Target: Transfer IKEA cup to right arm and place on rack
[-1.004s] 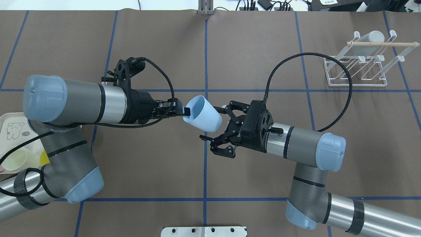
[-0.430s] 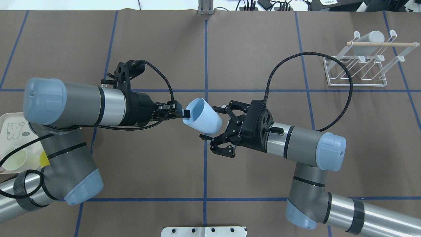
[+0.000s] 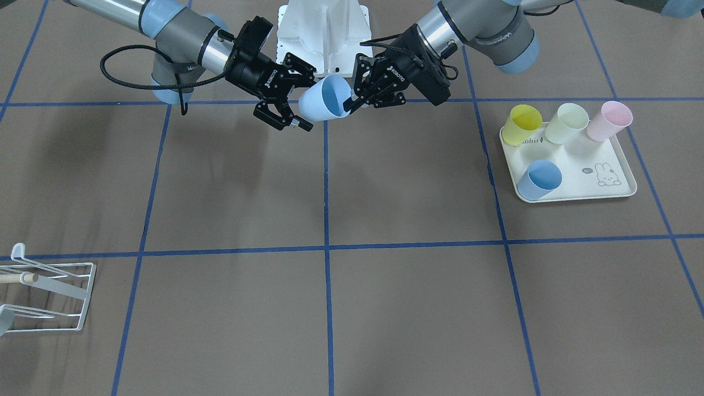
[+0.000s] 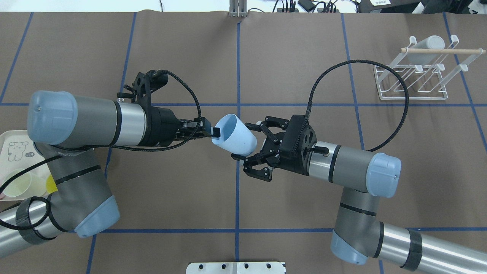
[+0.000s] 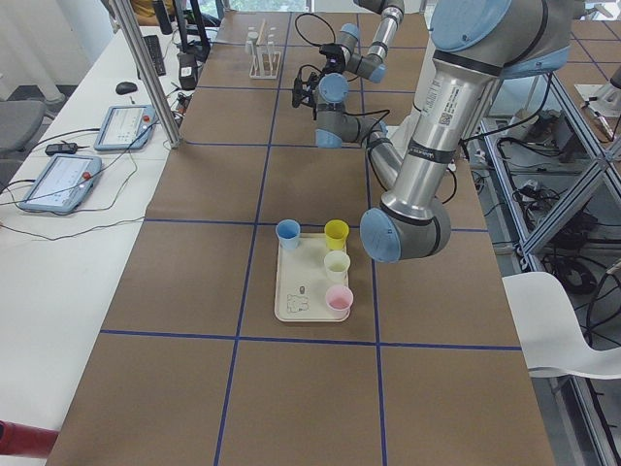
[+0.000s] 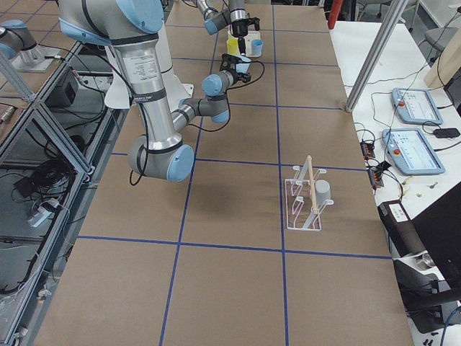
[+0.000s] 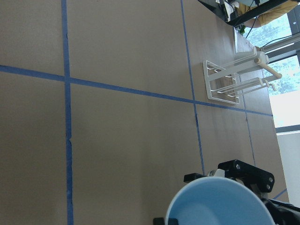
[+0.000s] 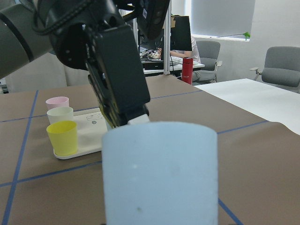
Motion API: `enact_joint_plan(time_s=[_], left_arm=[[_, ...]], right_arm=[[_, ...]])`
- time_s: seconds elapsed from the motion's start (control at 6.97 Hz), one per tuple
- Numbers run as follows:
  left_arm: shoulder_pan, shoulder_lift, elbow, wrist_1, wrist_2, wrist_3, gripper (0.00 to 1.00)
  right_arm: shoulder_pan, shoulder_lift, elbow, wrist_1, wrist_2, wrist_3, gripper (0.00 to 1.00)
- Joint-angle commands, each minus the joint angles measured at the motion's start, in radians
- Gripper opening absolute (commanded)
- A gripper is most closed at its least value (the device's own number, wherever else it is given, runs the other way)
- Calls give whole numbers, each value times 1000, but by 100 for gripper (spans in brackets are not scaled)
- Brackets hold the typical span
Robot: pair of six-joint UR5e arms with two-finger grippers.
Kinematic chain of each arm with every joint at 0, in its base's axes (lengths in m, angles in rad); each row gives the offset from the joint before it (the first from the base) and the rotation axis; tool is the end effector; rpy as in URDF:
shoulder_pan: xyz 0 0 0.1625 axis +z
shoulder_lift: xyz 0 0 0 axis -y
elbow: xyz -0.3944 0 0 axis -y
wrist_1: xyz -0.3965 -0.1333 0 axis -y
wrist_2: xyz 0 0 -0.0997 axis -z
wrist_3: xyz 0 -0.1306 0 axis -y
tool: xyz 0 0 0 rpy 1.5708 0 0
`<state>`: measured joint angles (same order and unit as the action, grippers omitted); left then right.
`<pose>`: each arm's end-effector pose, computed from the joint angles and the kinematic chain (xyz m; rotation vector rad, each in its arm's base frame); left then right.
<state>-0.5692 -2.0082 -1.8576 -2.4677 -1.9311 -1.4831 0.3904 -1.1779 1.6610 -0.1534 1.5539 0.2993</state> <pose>0.4424 -0.3867 0.1514 0.2530 1.5986 -0.0795 -0.4972 -0.3511 0.2061 1.4430 -1.3013 -0.5774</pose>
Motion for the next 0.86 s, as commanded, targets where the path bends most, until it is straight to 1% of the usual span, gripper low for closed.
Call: enact_joint_plan(time_s=[0.0,0.29,0.43,0.57,0.72], left_arm=[[0,-1,0,0,0,0,0],[0,-1,2,0,0,1,0],[0,-3,2,0,0,4,11],[0,-3,2,-4,1,9,92],[-3,-1,-2,-25,1,9,100]], right_arm=[[1,0,2,0,0,0,71],[1,0,2,-1,0,3,51],[1,-2,0,-2,0,3,45],[1,-2,2,0,0,1,44],[2,-3,0,0,0,0,44]])
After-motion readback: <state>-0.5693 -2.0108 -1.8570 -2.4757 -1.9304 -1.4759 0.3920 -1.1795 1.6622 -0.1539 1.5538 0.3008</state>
